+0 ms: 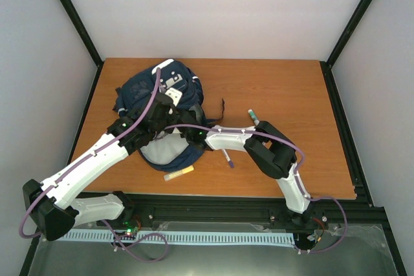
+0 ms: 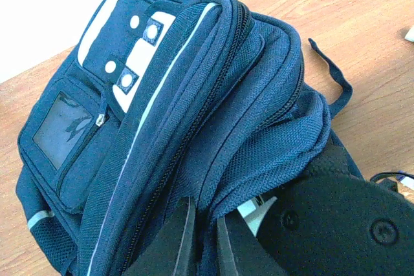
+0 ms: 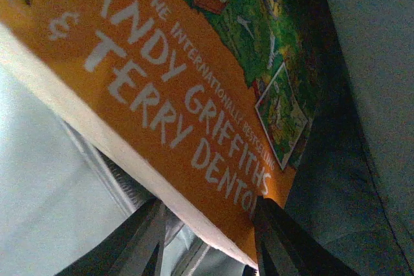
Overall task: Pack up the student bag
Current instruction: Place the book in the student bag.
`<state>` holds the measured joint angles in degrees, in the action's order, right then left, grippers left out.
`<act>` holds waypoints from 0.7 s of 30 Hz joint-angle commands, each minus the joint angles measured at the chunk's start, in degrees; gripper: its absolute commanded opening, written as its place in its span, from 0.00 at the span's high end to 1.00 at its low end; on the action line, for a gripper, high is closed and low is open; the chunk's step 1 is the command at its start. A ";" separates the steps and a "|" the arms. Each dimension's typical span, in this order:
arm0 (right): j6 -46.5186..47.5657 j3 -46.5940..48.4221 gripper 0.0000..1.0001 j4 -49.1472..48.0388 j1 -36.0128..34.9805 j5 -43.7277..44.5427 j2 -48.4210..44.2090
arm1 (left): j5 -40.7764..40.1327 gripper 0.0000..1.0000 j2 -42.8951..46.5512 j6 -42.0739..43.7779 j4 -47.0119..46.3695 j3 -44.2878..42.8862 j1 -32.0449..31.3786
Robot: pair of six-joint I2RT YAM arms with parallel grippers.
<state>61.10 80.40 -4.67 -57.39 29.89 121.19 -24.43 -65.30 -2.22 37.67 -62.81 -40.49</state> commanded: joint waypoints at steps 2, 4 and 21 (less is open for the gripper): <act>-1.61 2.06 0.62 -1.75 0.96 0.60 3.00 | 1.04 0.99 1.01 -1.43 -5.43 -1.43 -0.12; -3.04 1.84 0.62 -0.70 0.96 -0.17 3.02 | 1.10 0.99 0.91 -1.45 -5.41 -1.46 -0.12; -12.48 -14.19 0.43 10.10 1.72 -12.63 -14.05 | 3.18 0.98 -2.63 -1.73 -5.15 -1.73 -0.11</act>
<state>51.83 69.06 1.08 -56.62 22.98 111.13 -22.13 -67.29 -2.42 37.21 -62.57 -40.29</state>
